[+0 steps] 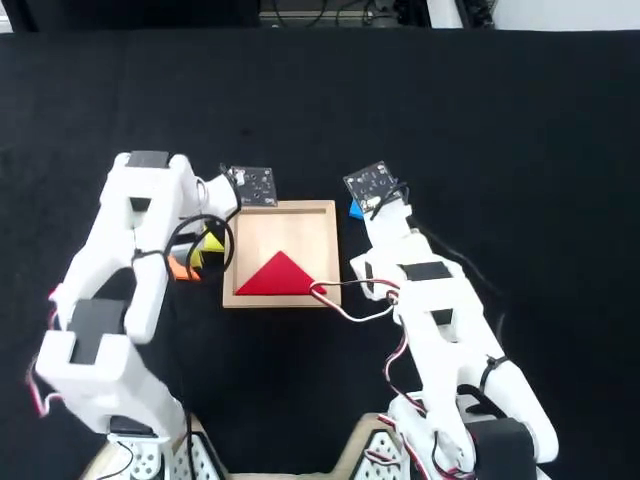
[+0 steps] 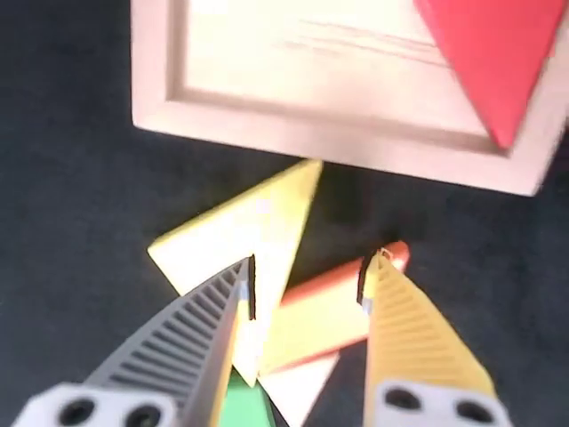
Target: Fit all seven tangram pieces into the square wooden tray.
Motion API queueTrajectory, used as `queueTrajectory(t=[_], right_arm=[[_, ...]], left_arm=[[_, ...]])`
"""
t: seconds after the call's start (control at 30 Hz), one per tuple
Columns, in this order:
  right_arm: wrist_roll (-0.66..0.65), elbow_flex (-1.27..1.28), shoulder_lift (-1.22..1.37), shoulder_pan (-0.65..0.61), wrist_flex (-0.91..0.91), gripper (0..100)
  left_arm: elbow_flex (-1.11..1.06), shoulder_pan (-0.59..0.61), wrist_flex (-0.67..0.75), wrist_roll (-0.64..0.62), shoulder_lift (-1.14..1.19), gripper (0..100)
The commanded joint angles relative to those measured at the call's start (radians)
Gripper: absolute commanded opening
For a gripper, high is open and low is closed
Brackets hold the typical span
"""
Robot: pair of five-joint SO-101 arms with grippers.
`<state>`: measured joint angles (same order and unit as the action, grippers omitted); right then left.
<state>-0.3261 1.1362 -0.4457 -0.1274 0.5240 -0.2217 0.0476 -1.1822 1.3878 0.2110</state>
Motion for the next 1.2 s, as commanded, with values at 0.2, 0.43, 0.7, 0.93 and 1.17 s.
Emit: queueTrajectory(t=[0.2,0.43,0.7,0.93,1.17], right_arm=[[0.003,-0.004,-0.027,0.011,-0.020,9.3],[0.003,-0.005,-0.027,0.011,-0.020,9.3],[0.003,-0.004,-0.027,0.011,-0.020,9.3],[0.003,-0.004,-0.027,0.011,-0.020,9.3],[0.003,-0.004,-0.027,0.011,-0.020,9.3]], left_arm=[[0.274,0.054,-0.068,-0.002,0.178,21],[0.311,0.094,-0.080,0.005,0.183,21],[0.286,0.074,-0.071,-0.002,0.183,21],[0.277,0.064,-0.078,0.005,0.183,26],[0.286,0.058,-0.011,0.006,0.253,26]])
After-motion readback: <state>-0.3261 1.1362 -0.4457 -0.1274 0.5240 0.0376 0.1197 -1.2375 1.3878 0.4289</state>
